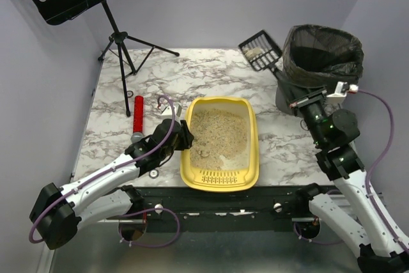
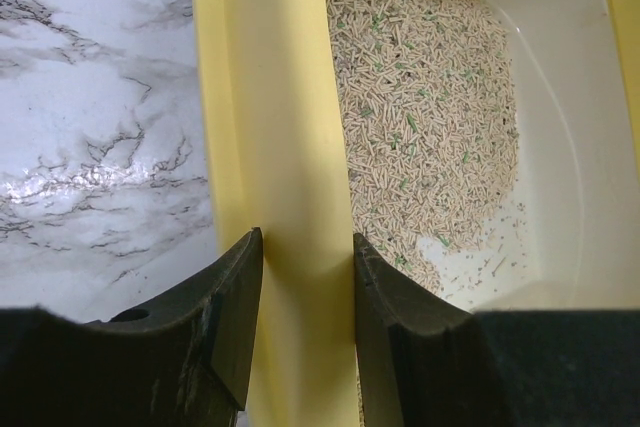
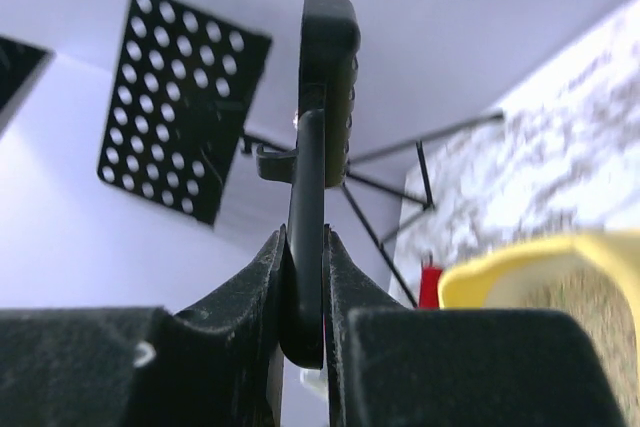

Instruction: Clean the litter box

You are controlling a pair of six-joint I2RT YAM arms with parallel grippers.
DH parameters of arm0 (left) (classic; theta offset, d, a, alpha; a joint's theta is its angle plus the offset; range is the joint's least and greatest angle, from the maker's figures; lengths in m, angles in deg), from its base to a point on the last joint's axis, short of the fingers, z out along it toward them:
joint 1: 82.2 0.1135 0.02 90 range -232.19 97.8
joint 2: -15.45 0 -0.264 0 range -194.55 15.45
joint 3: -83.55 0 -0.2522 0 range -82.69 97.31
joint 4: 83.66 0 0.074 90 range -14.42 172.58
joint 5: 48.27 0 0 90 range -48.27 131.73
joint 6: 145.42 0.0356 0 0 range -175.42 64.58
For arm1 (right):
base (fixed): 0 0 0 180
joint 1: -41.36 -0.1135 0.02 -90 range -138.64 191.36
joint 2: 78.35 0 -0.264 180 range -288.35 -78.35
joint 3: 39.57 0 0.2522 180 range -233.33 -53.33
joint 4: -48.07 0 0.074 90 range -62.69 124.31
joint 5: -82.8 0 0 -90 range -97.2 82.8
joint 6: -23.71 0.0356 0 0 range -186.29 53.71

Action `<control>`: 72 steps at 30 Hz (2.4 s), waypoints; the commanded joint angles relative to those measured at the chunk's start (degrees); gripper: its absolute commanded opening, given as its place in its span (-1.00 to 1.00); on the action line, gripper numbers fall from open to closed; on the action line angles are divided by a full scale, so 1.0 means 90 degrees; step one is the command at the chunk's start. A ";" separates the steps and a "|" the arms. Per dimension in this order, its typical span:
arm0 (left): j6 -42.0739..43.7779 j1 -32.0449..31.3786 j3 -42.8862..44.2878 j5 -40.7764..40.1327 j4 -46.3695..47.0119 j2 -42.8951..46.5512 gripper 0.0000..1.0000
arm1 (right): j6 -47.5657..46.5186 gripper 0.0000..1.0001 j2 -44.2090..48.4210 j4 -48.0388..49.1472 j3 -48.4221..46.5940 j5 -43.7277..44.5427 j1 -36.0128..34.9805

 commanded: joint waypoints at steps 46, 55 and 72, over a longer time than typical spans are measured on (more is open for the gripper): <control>0.0117 0.0002 -0.0104 0.0208 -0.0028 0.0227 -0.06 | -0.8607 -0.99 -0.3312 -0.1885 -0.4293 0.4304 0.1266; 0.0127 0.0002 -0.0114 0.0129 -0.0047 0.0218 -0.06 | -0.7616 -0.99 -0.2638 -0.2011 -0.4254 0.4107 0.1247; 0.0117 0.0002 -0.0006 0.0208 -0.0018 -0.0124 -0.07 | -0.4291 -0.99 -0.1484 -0.3435 -0.2330 -0.4175 0.0741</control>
